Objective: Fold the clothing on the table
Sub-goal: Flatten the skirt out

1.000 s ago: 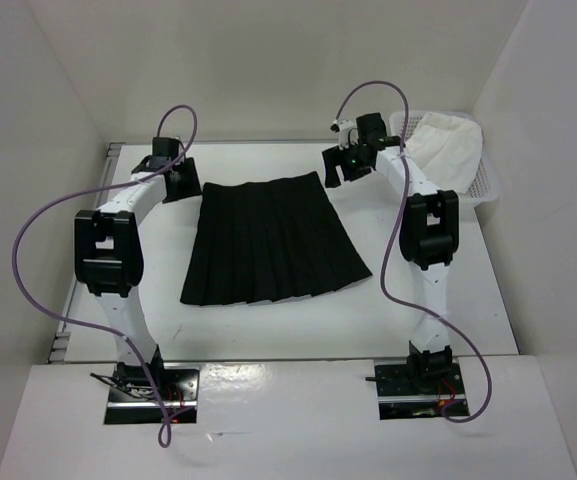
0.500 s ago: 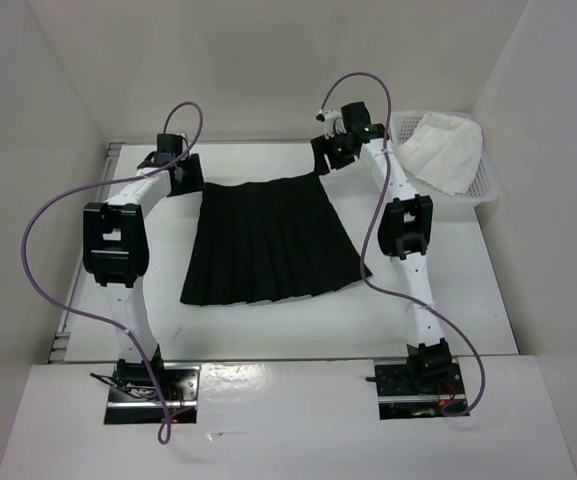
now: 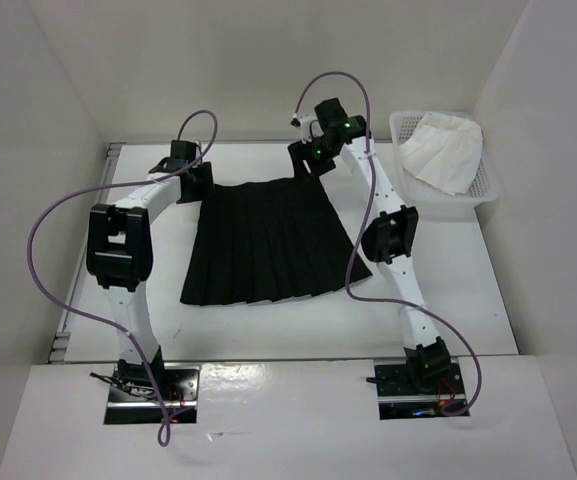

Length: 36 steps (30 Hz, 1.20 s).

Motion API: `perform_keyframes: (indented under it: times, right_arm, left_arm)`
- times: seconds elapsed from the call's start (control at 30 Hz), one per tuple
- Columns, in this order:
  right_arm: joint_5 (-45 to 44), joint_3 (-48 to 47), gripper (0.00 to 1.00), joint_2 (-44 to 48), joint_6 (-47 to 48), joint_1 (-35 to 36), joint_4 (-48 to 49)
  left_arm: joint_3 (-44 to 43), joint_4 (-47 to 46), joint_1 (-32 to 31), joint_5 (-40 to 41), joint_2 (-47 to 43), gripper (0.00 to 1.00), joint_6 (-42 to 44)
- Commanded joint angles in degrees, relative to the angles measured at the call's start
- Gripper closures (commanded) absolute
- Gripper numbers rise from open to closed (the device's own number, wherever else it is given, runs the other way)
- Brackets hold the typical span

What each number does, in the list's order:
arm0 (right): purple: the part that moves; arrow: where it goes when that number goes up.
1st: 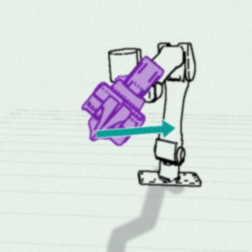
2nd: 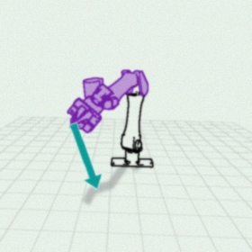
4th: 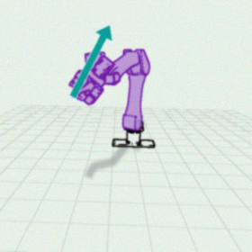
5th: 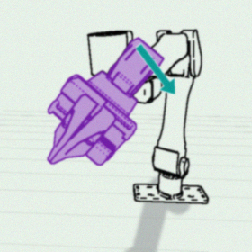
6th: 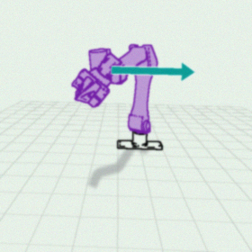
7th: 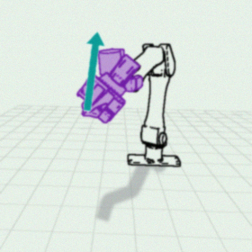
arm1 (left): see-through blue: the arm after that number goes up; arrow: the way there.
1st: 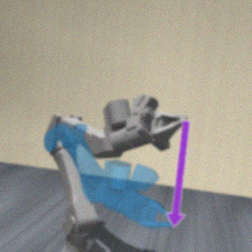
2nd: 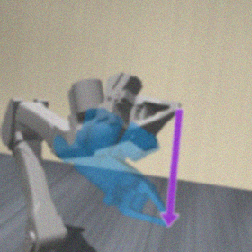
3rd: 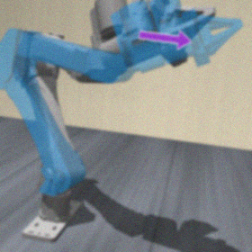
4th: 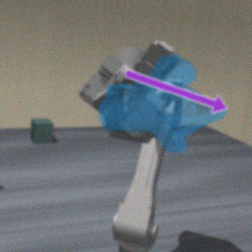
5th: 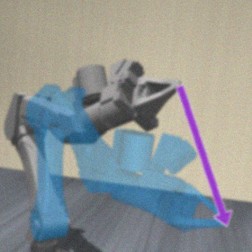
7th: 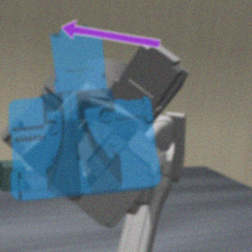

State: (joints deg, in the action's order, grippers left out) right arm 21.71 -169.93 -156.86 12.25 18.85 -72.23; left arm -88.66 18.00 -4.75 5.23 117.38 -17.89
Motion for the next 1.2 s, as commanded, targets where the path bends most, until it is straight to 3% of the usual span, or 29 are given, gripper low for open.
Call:
perform_keyframes:
  times: [0.0,0.13,0.17,0.2,0.23,0.27,0.47,0.7,0.83,1.17]
  right_arm:
    - [-0.8,3.5,0.31,15.5,-4.7,3.0,-1.4]
    - [0.0,16.2,0.3,30.1,-6.0,4.2,0.8]
    - [0.0,29.1,0.29,34.5,-6.5,4.2,4.2]
    - [-1.1,38.3,0.27,39.7,-8.7,4.2,16.5]
    - [-7.1,47.5,0.19,50.6,-9.6,6.4,23.5]
    - [-10.0,59.9,0.15,54.3,-9.6,7.8,28.1]
    - [-12.2,73.2,0.13,57.1,-10.1,8.3,34.9]
    - [-16.1,75.2,0.12,49.4,-11.7,9.7,40.7]
    - [-19.9,75.2,0.12,44.1,-11.2,13.1,43.2]
    - [-25.4,63.7,0.09,32.9,-13.3,15.9,43.0]
  left_arm:
    - [1.3,-0.9,0.4,1.4,-4.7,0.3,0.9]
    - [3.7,-1.6,0.4,0.7,-6.7,0.3,-0.1]
    - [4.3,-2.2,0.4,0.7,-7.7,0.3,-0.1]
    - [4.9,-2.8,-0.2,0.7,-8.2,0.3,-0.6]
    - [5.4,-2.8,-0.2,0.7,-9.4,0.3,-0.7]
    - [6.0,-2.8,-0.7,0.7,-9.4,0.3,-0.7]
    - [8.1,-2.3,-1.2,1.4,-13.0,0.3,-3.4]
    - [17.2,-2.8,-3.0,3.5,-22.1,0.3,-8.7]
    - [20.8,-2.1,-6.8,9.9,-26.4,0.3,-10.2]
    - [25.6,1.5,-7.6,15.3,-33.5,0.26,-19.6]
